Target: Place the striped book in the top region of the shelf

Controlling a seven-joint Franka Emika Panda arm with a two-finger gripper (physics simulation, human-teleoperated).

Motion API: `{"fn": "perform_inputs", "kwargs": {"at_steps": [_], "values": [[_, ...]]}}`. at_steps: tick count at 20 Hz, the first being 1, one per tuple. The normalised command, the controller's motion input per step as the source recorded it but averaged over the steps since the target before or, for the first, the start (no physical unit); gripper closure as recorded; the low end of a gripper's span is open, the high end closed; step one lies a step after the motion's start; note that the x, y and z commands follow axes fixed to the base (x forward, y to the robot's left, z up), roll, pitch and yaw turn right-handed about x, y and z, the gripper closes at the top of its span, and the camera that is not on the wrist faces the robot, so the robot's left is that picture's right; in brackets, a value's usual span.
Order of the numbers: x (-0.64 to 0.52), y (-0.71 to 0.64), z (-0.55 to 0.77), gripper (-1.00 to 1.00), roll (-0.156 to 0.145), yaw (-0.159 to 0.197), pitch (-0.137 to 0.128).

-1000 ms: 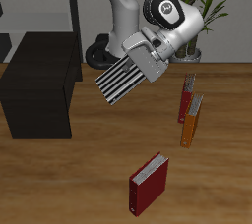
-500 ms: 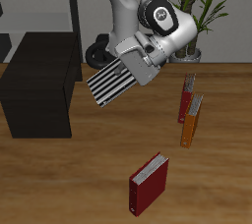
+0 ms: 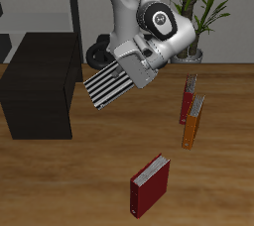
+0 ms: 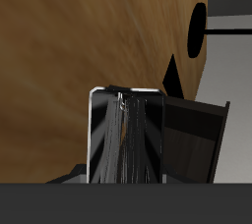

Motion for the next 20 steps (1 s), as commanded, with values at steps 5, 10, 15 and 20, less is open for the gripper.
{"fn": "perform_inputs", "kwargs": {"at_steps": [5,10,15,20], "values": [[0.03,-0.18,-0.01,1.0,-0.03,-0.002,0.002],[0.11,-0.23,-0.11,1.0,-0.068,0.008,0.025],[0.06,-0.11,-0.05,1.0,-0.05,0.006,-0.014],[0.0,-0.18,0.01,1.0,-0.032,-0.011,0.025]]}}
